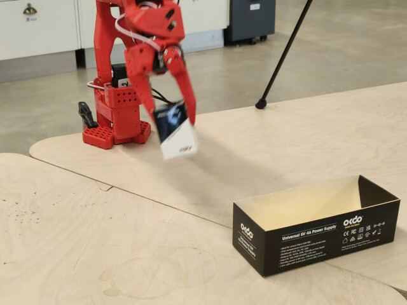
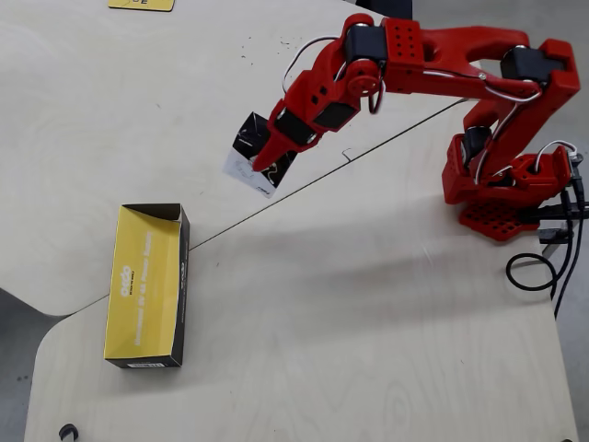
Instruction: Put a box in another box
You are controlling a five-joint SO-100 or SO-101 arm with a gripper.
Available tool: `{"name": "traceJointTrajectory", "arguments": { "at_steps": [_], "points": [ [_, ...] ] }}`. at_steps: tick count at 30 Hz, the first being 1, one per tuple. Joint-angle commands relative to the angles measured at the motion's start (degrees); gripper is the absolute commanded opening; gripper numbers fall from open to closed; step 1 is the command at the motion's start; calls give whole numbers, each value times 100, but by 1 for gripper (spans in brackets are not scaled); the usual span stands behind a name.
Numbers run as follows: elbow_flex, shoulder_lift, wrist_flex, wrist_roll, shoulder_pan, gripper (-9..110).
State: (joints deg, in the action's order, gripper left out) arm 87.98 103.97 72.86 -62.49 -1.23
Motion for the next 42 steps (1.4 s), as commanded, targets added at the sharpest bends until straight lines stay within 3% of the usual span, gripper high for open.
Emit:
{"name": "traceJointTrajectory", "arguments": {
  "at_steps": [1,11,25,35,42],
  "points": [
    [-1257,-141,-97,378,-352,8],
    [-3199,-1846,-650,1274,-958,9],
    [-4069,-3533,-1934,2566,-1591,7],
    [-4078,-4333,-2619,3305,-1749,8],
    [-3489,-4491,-2848,3041,-1837,7]
  ]
}}
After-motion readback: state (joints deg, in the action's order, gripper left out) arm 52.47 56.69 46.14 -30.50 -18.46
